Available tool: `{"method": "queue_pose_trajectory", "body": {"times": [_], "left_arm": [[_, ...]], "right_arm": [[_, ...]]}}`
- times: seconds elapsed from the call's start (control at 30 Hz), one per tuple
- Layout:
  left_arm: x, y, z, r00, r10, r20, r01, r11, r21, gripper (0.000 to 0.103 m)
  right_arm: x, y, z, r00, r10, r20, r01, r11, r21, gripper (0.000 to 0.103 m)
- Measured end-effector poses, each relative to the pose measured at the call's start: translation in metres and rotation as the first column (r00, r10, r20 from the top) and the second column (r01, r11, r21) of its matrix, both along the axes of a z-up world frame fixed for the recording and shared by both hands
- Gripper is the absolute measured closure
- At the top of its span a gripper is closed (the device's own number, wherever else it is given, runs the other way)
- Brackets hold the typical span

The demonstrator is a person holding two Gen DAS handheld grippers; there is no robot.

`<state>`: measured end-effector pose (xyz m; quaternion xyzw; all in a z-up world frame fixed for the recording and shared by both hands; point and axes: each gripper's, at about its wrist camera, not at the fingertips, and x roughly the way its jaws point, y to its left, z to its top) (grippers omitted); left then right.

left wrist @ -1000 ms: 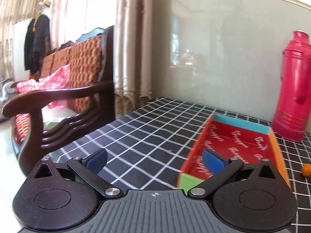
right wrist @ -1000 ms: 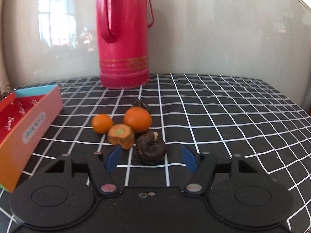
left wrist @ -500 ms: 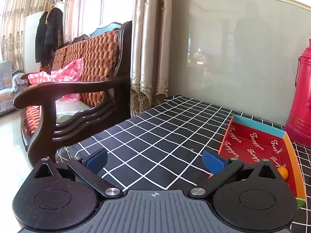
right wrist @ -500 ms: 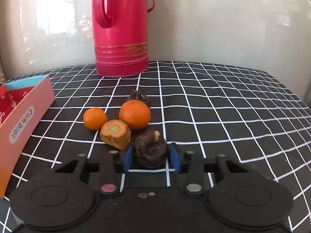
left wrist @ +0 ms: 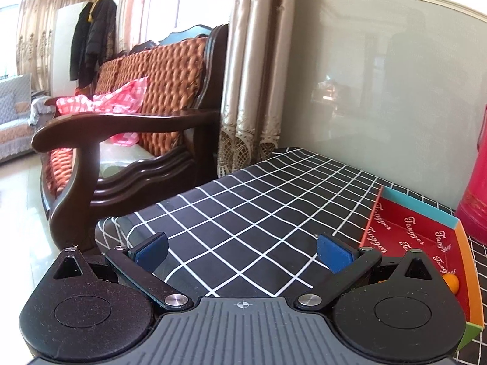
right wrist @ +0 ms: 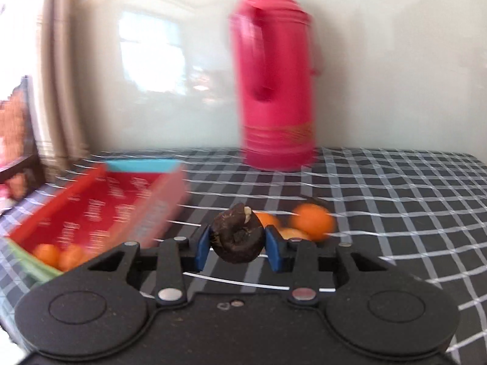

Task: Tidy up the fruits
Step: 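Carry the dark brown fruit over the box and open the right gripper, then grasp the cut carrot chunk with the left gripper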

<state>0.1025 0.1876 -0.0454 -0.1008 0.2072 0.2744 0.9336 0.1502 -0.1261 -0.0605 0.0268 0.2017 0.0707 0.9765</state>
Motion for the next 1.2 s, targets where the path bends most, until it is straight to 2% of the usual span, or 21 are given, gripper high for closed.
{"method": "queue_pose_trajectory", "body": {"times": [0.2, 0.43, 0.53, 0.57, 0.6, 0.63, 0.67, 0.83, 0.97, 1.1, 1.2], "left_arm": [[-0.006, 0.009, -0.002, 1.0, 0.03, -0.002, -0.03, 1.0, 0.006, 0.0], [-0.013, 0.02, -0.002, 0.998, 0.055, -0.007, -0.055, 0.998, 0.015, 0.0], [-0.013, 0.023, -0.002, 0.998, 0.06, -0.007, -0.059, 0.998, 0.005, 0.0], [-0.012, 0.023, -0.003, 0.998, 0.058, -0.008, -0.058, 0.998, 0.0, 0.0], [-0.011, 0.022, -0.003, 0.999, 0.053, -0.009, -0.053, 0.999, -0.003, 0.0], [-0.01, 0.02, -0.003, 0.999, 0.048, -0.011, -0.048, 0.999, -0.004, 0.0], [-0.009, 0.017, -0.003, 0.999, 0.041, -0.01, -0.041, 0.999, -0.003, 0.0], [-0.002, -0.007, 0.001, 1.0, -0.017, 0.0, 0.017, 0.999, 0.031, 0.0], [0.005, -0.035, 0.005, 0.995, -0.099, 0.011, 0.098, 0.993, 0.06, 0.0], [0.013, -0.07, 0.007, 0.979, -0.205, 0.018, 0.203, 0.976, 0.079, 0.0], [0.018, -0.103, 0.009, 0.955, -0.295, 0.024, 0.291, 0.95, 0.112, 0.0]], "right_arm": [[-0.004, 0.041, 0.009, 0.981, 0.192, 0.039, -0.192, 0.981, 0.012, 0.073], [-0.002, 0.089, 0.003, 0.961, 0.276, -0.005, -0.276, 0.96, -0.039, 0.072], [-0.005, 0.094, 0.003, 0.961, 0.275, 0.009, -0.274, 0.961, -0.044, 0.058], [-0.008, 0.092, 0.005, 0.963, 0.268, 0.021, -0.267, 0.963, -0.037, 0.046], [-0.011, 0.089, 0.006, 0.967, 0.251, 0.039, -0.25, 0.968, -0.031, 0.031], [-0.014, 0.081, 0.008, 0.971, 0.233, 0.054, -0.232, 0.972, -0.027, 0.027], [-0.016, 0.076, 0.01, 0.974, 0.218, 0.063, -0.217, 0.976, -0.023, 0.03], [-0.018, 0.046, 0.008, 0.991, 0.116, 0.064, -0.116, 0.993, 0.005, 0.029], [-0.021, 0.022, 0.007, 0.997, 0.001, 0.075, 0.0, 1.0, -0.009, 0.025], [-0.027, -0.005, 0.006, 0.981, -0.158, 0.109, 0.162, 0.986, -0.027, 0.011], [-0.03, -0.03, 0.004, 0.955, -0.275, 0.112, 0.28, 0.96, -0.025, 0.011]]}}
